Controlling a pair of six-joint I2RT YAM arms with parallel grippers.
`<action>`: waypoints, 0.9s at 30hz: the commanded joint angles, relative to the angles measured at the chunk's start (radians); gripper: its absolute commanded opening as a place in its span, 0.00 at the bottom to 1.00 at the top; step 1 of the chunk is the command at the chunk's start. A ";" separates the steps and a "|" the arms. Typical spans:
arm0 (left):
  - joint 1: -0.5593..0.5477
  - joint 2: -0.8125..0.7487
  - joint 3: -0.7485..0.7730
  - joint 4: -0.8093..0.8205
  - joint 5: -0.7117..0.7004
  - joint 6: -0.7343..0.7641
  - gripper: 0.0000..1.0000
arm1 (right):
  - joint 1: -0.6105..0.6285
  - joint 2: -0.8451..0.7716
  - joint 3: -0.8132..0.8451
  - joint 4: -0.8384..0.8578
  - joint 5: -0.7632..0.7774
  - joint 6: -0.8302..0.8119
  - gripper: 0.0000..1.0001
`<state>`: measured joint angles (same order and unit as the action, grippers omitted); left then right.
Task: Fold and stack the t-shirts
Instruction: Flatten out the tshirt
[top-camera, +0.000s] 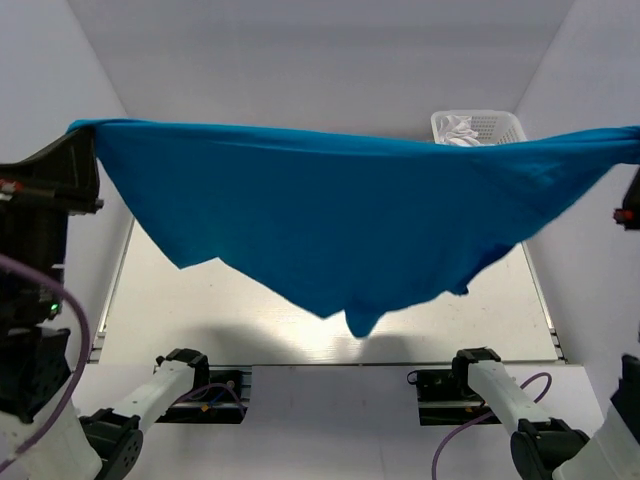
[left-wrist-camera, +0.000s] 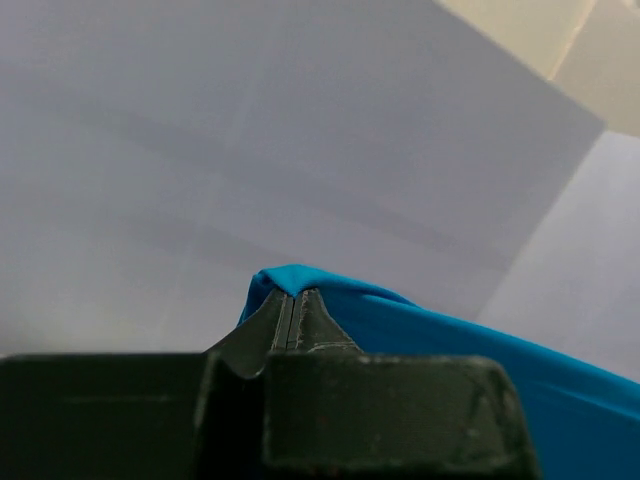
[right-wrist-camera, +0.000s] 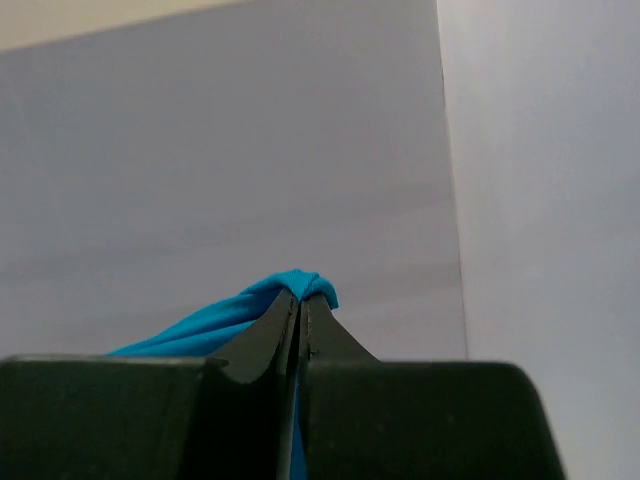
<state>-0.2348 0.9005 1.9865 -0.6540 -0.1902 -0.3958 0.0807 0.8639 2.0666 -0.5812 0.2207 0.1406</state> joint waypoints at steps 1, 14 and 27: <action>0.006 -0.015 0.025 -0.024 0.040 0.020 0.00 | -0.004 -0.020 0.038 0.030 0.017 -0.062 0.00; 0.006 -0.103 -0.035 -0.079 0.104 -0.055 0.00 | -0.004 -0.124 -0.089 0.086 -0.027 -0.059 0.00; 0.006 -0.146 -0.506 -0.045 -0.018 -0.164 0.00 | -0.002 -0.154 -0.664 0.340 -0.060 0.056 0.00</action>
<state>-0.2321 0.7509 1.5398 -0.7033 -0.1303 -0.5243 0.0799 0.7219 1.4754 -0.4023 0.1753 0.1528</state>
